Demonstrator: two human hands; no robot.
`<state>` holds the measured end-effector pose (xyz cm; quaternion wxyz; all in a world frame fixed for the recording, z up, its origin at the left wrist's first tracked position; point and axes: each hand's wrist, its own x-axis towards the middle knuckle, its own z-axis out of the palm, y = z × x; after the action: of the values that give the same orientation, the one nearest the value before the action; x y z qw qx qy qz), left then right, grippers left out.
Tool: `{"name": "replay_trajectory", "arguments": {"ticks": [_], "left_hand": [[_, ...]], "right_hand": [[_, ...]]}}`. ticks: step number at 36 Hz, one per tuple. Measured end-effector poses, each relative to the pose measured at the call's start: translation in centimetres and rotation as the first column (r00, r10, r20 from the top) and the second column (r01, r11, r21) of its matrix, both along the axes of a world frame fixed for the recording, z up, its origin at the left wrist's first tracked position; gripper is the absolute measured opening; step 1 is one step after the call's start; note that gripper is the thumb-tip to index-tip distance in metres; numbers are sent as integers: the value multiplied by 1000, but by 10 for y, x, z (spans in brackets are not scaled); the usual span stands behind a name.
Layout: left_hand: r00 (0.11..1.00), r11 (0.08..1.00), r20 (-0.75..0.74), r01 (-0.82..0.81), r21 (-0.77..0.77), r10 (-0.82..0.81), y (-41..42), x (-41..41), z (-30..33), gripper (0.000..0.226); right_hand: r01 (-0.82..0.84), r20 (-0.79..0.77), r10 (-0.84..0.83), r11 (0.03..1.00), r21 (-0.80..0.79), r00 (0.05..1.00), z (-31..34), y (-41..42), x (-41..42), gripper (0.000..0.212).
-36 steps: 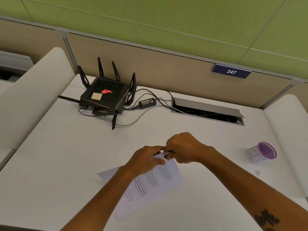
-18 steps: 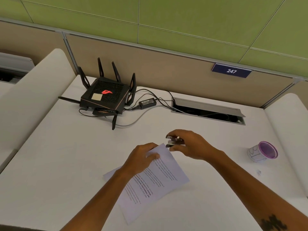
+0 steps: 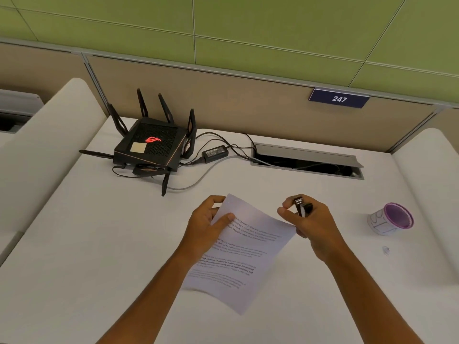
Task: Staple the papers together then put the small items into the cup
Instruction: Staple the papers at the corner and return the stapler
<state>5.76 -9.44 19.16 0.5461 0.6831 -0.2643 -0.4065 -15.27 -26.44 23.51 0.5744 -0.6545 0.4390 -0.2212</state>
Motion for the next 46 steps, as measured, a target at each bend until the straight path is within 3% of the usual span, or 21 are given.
{"name": "replay_trajectory", "arguments": {"ticks": [5, 8, 18, 22, 25, 29, 34, 37, 42, 46], "left_hand": [[998, 998, -67, -15, -53, 12, -3, -3, 22, 40], [997, 997, -70, -22, -77, 16, -4, -3, 35, 40], [994, 993, -109, -41, -106, 30, -6, -8, 68, 29], [991, 989, -119, -76, -128, 61, -7, -14, 74, 24], [990, 983, -106, -113, -147, 98, -10, -21, 79, 22], [981, 968, -142, -161, -191, 135, -14, -34, 85, 22], [972, 965, -191, -173, -195, 136, -16, -49, 94, 23], [975, 971, -188, -154, -184, 119, -15, -49, 100, 28], [974, 964, -208, -138, -227, 91, -11, -49, 112, 29], [990, 957, -135, -73, -282, 36, -10, -56, 119, 42]], "right_hand": [[40, 82, -43, 999, 34, 996, 14, 1, -8, 28], [-30, 95, 25, 999, 44, 995, 23, 0, -15, 29], [38, 116, -22, 989, -142, 993, 43, -1, -23, 19], [243, 163, -195, 898, -368, 967, 40, 11, -17, 39], [359, 265, -265, 831, -425, 927, 41, 34, -7, 47], [210, 196, -126, 840, -501, 972, 45, 81, 7, 53], [-57, 59, 98, 869, -492, 993, 33, 115, 20, 92], [-157, -25, 167, 855, -494, 986, 29, 117, 22, 100], [-201, -176, 112, 729, -654, 978, 26, 116, 18, 103], [-80, -73, 39, 670, -738, 997, 21, 111, 13, 87]]}}
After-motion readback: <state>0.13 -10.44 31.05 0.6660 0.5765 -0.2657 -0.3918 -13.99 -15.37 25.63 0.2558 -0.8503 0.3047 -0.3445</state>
